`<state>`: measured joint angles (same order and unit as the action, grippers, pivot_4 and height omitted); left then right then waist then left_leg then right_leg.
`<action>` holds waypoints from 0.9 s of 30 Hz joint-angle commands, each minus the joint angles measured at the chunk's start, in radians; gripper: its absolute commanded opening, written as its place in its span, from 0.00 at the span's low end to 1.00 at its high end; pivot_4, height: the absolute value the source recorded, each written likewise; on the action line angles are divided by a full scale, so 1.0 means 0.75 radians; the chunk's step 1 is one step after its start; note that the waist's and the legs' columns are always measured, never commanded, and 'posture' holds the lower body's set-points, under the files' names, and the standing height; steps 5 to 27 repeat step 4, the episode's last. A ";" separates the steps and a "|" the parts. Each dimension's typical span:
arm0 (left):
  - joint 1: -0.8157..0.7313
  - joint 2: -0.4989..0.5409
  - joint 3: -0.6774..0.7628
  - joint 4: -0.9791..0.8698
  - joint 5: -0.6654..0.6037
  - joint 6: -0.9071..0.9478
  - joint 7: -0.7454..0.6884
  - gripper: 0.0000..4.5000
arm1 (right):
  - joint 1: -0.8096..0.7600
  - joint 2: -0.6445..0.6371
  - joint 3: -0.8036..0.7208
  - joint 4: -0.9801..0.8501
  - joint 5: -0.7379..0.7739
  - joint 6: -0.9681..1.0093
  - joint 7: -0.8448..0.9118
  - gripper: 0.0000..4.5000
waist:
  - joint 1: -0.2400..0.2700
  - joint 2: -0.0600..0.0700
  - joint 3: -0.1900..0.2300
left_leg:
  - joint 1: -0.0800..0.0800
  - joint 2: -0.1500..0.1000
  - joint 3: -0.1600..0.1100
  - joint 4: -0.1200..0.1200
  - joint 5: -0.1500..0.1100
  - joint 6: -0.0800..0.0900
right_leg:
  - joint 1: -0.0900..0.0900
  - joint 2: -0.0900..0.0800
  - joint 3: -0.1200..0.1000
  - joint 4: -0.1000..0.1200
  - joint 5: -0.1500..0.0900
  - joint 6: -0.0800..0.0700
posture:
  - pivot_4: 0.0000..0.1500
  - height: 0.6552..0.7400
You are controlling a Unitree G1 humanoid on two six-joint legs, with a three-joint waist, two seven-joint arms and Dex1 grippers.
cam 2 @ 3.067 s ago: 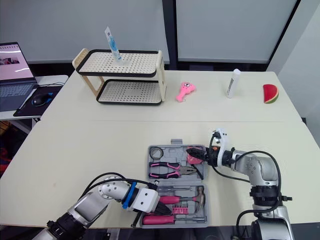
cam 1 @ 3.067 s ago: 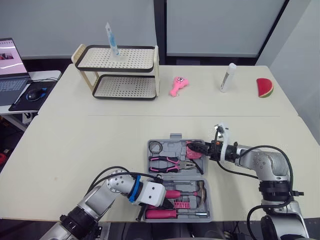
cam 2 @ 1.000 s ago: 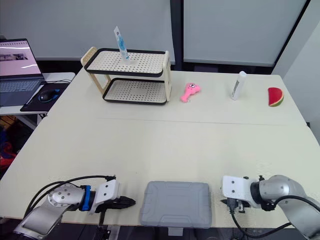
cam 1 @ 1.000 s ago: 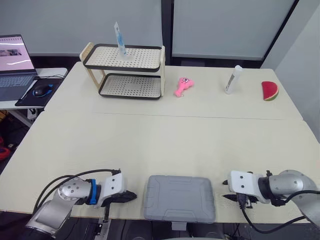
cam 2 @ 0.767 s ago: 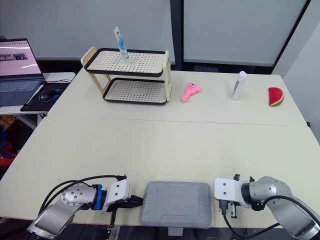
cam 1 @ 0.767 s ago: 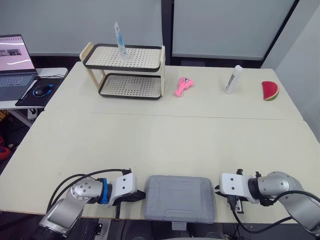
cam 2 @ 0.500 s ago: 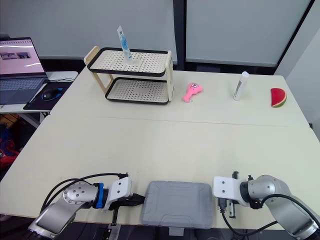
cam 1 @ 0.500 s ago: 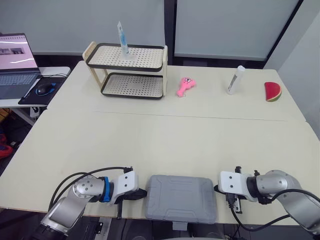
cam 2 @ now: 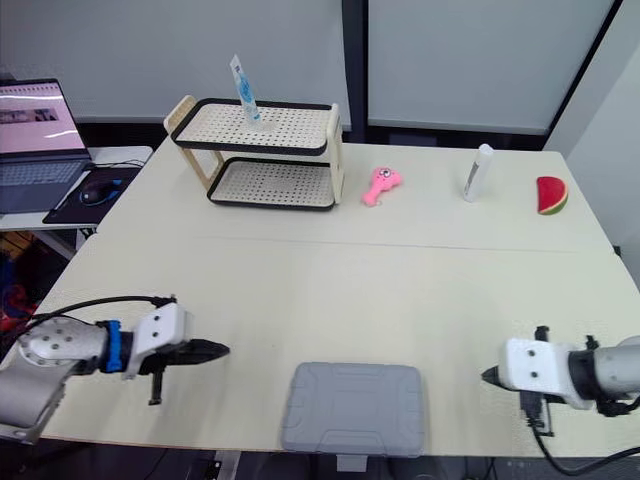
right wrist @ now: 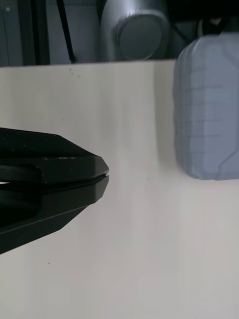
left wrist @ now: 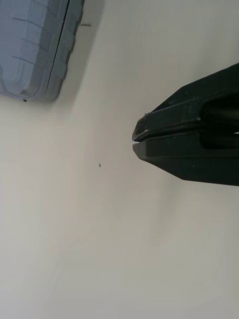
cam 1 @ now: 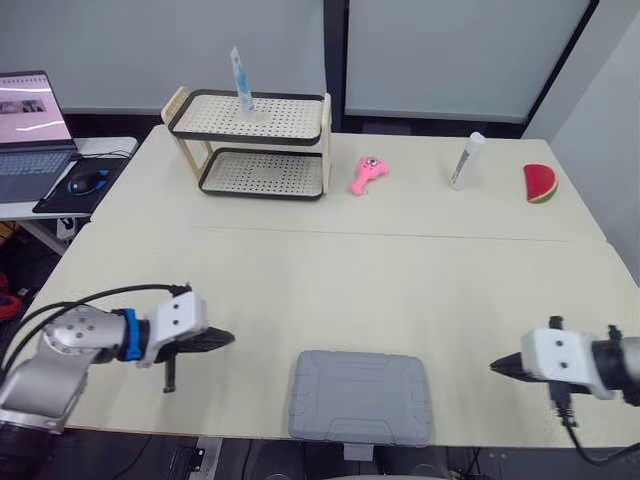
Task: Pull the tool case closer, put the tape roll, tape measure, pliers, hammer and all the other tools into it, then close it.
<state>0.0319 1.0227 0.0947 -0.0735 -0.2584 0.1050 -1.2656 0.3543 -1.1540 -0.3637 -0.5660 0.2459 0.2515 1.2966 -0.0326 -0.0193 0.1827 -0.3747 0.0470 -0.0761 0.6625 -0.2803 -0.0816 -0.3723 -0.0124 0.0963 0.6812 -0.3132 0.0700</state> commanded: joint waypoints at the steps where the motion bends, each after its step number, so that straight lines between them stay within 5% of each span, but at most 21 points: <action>1: 0.057 0.032 0.076 -0.096 -0.056 0.038 -0.020 0.00 | -0.002 -0.047 -0.134 0.013 0.088 -0.010 0.140 0.00 | 0.000 0.000 0.000 | 0.000 0.000 0.001 0.000 0.000 0.000 | 0.000 0.000 0.000 0.000 0.000 0.000 | 1.00 0.94; 27: 0.083 0.003 0.085 -0.120 -0.063 0.055 0.013 0.00 | -0.030 -0.071 -0.125 0.054 0.084 -0.022 0.168 0.00 | 0.001 0.000 0.000 | 0.000 0.000 0.001 0.000 0.000 0.000 | 0.000 0.000 0.000 0.000 0.000 0.000 | 1.00 0.94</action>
